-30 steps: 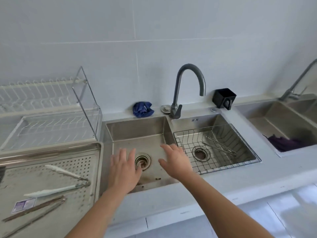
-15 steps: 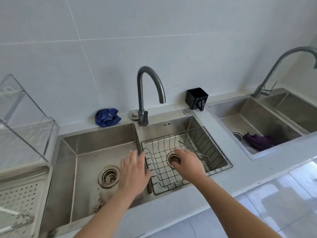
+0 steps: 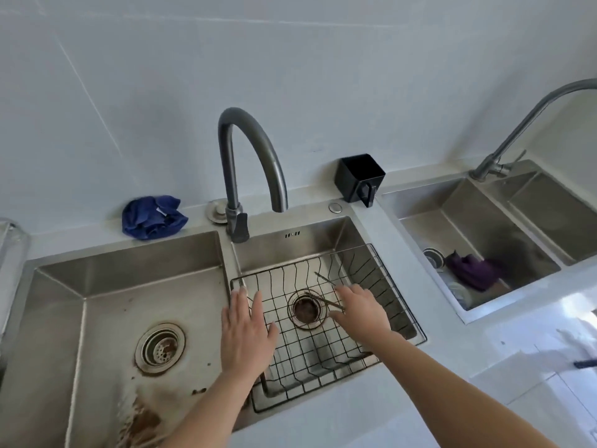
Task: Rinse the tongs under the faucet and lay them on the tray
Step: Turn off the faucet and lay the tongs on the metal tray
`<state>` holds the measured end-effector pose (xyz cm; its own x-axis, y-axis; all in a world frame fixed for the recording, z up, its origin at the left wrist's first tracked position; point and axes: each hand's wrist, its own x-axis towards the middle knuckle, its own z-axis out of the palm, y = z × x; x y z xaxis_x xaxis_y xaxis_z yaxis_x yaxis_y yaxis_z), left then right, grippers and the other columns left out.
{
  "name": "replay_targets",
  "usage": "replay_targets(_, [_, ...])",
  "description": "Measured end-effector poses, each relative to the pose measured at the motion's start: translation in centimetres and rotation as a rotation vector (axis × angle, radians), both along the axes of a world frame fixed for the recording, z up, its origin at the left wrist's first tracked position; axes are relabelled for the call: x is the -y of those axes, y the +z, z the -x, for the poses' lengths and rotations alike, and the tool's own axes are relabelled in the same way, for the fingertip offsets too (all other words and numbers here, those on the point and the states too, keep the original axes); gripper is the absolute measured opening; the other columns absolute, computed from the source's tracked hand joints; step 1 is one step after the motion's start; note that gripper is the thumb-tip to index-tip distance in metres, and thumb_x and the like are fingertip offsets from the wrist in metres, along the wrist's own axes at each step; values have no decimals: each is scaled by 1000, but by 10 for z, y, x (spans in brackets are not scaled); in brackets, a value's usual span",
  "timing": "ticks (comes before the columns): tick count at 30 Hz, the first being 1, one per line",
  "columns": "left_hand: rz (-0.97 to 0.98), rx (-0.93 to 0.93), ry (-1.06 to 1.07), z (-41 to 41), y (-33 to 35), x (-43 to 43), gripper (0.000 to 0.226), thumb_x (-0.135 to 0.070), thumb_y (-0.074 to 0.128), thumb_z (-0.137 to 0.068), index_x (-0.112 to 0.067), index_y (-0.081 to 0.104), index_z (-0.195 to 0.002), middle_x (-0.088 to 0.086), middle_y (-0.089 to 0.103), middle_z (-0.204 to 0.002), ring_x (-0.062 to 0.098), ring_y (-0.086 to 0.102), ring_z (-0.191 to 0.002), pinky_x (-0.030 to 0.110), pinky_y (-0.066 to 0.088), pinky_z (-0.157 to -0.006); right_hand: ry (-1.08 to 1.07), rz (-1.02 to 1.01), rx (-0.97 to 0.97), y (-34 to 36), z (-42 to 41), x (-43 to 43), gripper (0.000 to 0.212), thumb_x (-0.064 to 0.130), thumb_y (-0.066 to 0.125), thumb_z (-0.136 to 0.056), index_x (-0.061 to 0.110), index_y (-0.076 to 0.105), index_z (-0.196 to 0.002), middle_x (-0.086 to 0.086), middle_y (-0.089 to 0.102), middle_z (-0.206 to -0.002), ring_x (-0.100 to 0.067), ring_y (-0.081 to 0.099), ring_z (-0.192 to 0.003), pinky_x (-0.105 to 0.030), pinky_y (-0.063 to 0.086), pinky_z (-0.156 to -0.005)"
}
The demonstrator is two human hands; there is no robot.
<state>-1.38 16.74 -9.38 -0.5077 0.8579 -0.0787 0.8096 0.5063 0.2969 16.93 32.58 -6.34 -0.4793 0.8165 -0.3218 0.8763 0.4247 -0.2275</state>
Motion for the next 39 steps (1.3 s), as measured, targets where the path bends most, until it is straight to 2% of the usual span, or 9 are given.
replay_targets(2, [24, -28, 17, -5, -10, -3, 73, -48, 46, -95, -13, 26, -157, 20, 8, -167, 35, -2, -155, 51, 15, -125, 40, -6, 33, -12, 1, -17, 67, 48, 66, -94, 25, 39, -151, -1, 48, -145, -26, 43, -134, -43, 50, -104])
replay_targets(7, [23, -115, 46, -9, -21, -5, 72, -45, 53, -93, -12, 34, -155, 19, 14, -167, 33, 2, -155, 51, 17, -124, 126, 23, 165, -36, 3, -45, 80, 51, 67, -93, 19, 30, -156, -6, 41, -153, -29, 39, -141, -48, 46, -109])
replay_targets(13, [90, -165, 43, -10, -25, -6, 69, -41, 55, -90, -12, 42, -151, 21, 19, -165, 36, 9, -154, 54, 24, -122, 196, -9, 149, -53, -3, -52, 59, 40, 66, -96, 17, 43, -145, -6, 49, -141, -26, 45, -131, -39, 49, -101])
replay_targets(19, [100, -198, 49, -11, -23, -6, 67, -41, 56, -89, -11, 46, -148, 23, 23, -163, 37, 12, -154, 54, 26, -121, 184, 37, 91, -44, -8, -55, 52, 26, 65, -93, 16, 46, -141, -7, 49, -137, -27, 48, -126, -36, 49, -100])
replay_targets(24, [112, -192, 50, -12, -22, -6, 69, -45, 52, -92, -12, 42, -151, 22, 19, -165, 36, 9, -154, 54, 23, -122, 166, 54, 61, -33, -20, -48, 53, 27, 66, -86, 18, 50, -136, -5, 51, -130, -26, 50, -119, -33, 49, -91])
replay_targets(28, [140, -177, 72, -12, -18, -7, 72, -51, 42, -94, -17, 29, -157, 17, 9, -168, 32, 0, -156, 53, 13, -124, 176, 41, -3, -23, -26, -41, 55, 31, 64, -84, 19, 51, -136, -4, 52, -126, -26, 51, -119, -33, 50, -89])
replay_targets(32, [64, -158, 171, -15, -3, 0, 72, -52, 42, -95, -19, 26, -157, 15, 18, -166, 33, 10, -155, 54, 18, -123, 214, 7, -92, -4, -17, -35, 54, 34, 67, -86, 20, 52, -135, -1, 53, -126, -24, 51, -121, -33, 51, -88])
replay_targets(36, [10, -168, 296, -17, 17, 17, 75, -54, 41, -95, -18, 20, -158, 17, 17, -166, 34, 11, -154, 53, 17, -124, 320, -18, -165, 17, 2, -27, 53, 35, 66, -85, 18, 53, -133, -3, 54, -120, -26, 52, -117, -33, 47, -85])
replay_targets(39, [-12, -203, 363, -16, 33, 36, 76, -53, 43, -94, -15, 23, -157, 20, 19, -165, 36, 15, -153, 53, 19, -123, 417, -40, -208, 29, 19, -15, 57, 33, 66, -86, 20, 51, -139, -2, 54, -120, -24, 51, -114, -28, 41, -77])
